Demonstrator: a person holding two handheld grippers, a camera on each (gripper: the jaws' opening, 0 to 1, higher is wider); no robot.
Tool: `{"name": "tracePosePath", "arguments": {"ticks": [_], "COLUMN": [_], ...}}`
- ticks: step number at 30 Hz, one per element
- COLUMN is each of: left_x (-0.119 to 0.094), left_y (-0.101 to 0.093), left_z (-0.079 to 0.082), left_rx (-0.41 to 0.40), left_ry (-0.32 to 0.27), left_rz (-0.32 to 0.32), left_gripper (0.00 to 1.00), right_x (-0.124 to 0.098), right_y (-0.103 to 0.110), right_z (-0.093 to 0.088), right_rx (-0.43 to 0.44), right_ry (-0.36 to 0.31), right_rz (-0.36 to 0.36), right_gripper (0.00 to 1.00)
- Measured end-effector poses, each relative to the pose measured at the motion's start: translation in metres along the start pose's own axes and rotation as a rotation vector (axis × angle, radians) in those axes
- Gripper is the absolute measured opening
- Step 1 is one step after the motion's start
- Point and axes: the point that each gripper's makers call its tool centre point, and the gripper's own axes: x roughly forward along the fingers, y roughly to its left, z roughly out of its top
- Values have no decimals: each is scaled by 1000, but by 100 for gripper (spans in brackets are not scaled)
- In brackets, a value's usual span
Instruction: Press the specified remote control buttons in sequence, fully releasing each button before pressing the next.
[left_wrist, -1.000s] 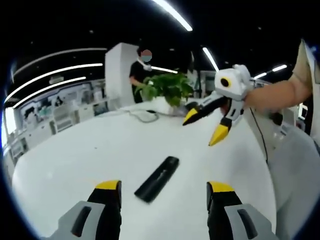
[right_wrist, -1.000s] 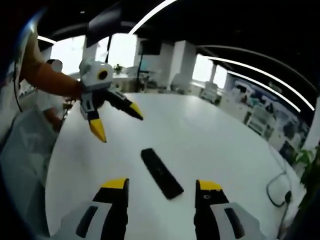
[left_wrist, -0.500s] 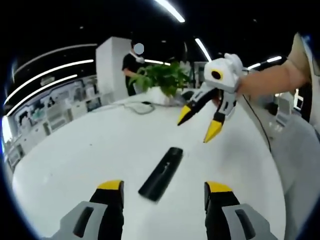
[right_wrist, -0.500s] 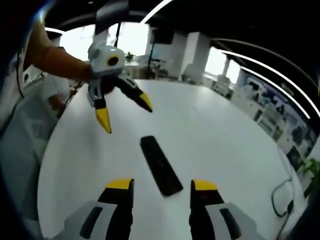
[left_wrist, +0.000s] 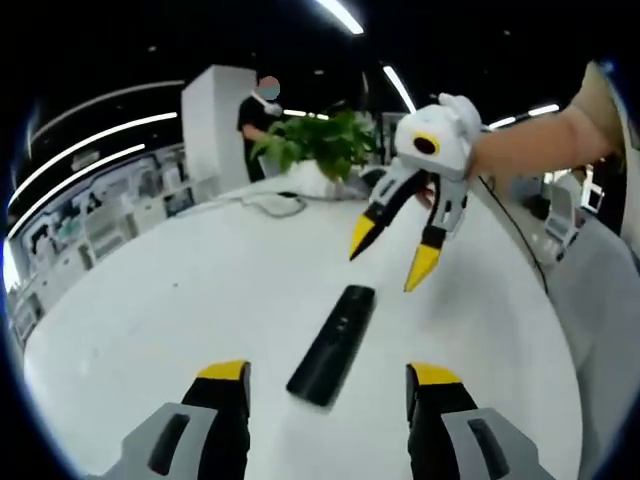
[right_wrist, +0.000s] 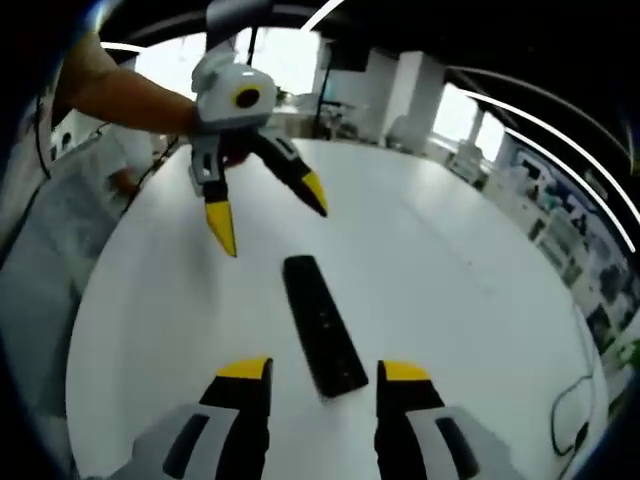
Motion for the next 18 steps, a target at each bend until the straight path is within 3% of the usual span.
{"name": "tracePosePath", "arguments": {"ticks": [18], "left_x": [20], "left_y": [3], "left_z": [-15], "left_rx": [23], "left_ry": [81], "left_rz": [-60], "left_gripper": [61], "right_x": [23], "right_y": [-5], "right_z": [-16], "right_rx": [-21], "right_ry": [94], "right_rz": [74], "right_gripper": [35]}}
